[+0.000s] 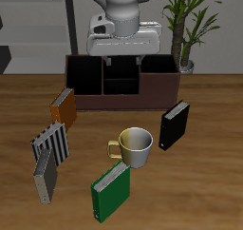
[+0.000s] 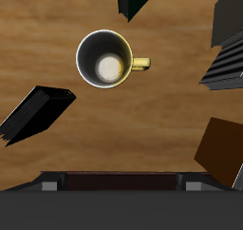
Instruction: Place the yellow book into the back desk caddy's left compartment
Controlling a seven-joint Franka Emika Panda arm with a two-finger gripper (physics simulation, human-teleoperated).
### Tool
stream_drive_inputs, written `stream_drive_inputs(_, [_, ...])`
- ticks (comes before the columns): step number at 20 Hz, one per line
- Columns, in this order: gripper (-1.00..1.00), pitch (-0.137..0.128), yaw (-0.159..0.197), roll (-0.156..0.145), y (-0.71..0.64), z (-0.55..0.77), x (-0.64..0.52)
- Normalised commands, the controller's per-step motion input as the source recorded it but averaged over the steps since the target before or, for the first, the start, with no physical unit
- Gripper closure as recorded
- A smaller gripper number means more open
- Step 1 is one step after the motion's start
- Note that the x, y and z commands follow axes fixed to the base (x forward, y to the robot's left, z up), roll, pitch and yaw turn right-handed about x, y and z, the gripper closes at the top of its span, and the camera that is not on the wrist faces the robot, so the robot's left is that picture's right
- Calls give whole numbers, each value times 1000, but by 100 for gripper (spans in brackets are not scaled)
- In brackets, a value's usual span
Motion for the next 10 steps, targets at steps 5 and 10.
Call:
stream_drive_inputs(5, [-100,-4,1,-4,-117,8,185])
stream_drive_inputs(10, [-100,-3,6,-5,-328,83,384])
